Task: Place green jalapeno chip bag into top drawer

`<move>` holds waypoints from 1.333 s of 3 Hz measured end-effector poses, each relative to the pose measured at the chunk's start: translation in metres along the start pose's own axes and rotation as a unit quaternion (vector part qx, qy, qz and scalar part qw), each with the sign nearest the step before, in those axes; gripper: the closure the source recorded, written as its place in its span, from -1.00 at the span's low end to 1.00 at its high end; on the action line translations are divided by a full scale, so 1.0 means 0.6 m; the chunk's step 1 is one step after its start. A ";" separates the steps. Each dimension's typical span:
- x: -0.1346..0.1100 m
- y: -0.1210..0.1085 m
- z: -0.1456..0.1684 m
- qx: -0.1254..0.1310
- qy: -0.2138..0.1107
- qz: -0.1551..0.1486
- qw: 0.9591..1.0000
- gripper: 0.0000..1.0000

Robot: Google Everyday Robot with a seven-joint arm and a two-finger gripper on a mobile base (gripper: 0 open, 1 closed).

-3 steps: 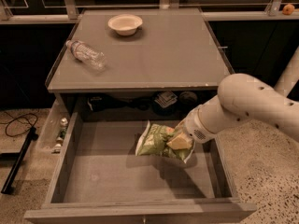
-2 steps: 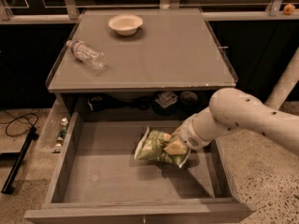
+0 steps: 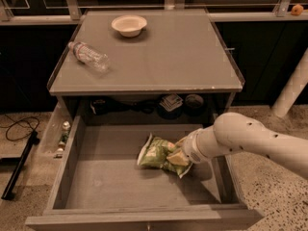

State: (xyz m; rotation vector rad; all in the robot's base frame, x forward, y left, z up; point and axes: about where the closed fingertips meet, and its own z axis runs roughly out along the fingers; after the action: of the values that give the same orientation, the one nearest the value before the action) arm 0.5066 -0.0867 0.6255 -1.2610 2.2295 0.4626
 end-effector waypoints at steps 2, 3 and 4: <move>0.000 -0.001 0.007 0.010 -0.011 -0.002 1.000 0.61; 0.000 -0.001 0.007 0.009 -0.011 -0.002 1.000 0.15; 0.000 -0.001 0.007 0.009 -0.011 -0.002 1.000 -0.32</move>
Offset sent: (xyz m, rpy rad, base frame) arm 0.0017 0.0021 -0.0040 0.0103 -0.0266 -0.0089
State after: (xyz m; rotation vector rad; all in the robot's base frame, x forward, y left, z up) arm 0.5083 -0.0845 0.6222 -1.2446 2.2070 0.4509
